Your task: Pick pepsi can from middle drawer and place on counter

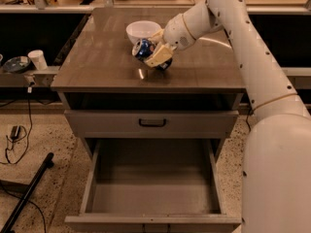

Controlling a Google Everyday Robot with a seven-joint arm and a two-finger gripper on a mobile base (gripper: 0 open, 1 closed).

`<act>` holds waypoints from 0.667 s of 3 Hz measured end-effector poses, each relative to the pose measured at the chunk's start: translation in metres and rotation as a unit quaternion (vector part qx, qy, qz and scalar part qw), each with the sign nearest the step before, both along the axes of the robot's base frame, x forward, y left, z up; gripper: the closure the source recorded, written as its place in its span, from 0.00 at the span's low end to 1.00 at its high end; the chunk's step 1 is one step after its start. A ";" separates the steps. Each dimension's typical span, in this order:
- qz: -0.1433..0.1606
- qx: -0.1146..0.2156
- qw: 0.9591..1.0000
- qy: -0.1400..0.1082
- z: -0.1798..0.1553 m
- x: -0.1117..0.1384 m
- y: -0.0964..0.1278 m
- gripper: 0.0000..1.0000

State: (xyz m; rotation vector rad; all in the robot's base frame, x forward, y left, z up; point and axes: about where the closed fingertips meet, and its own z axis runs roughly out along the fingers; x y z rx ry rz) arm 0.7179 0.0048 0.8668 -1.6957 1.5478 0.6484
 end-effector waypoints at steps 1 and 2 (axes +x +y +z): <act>0.000 0.000 1.000 0.000 0.000 0.000 0.000 0.19; 0.000 0.000 1.000 0.000 0.000 0.000 0.000 0.00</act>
Offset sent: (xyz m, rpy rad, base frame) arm 0.0000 0.0000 0.0000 0.0000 0.0000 0.0000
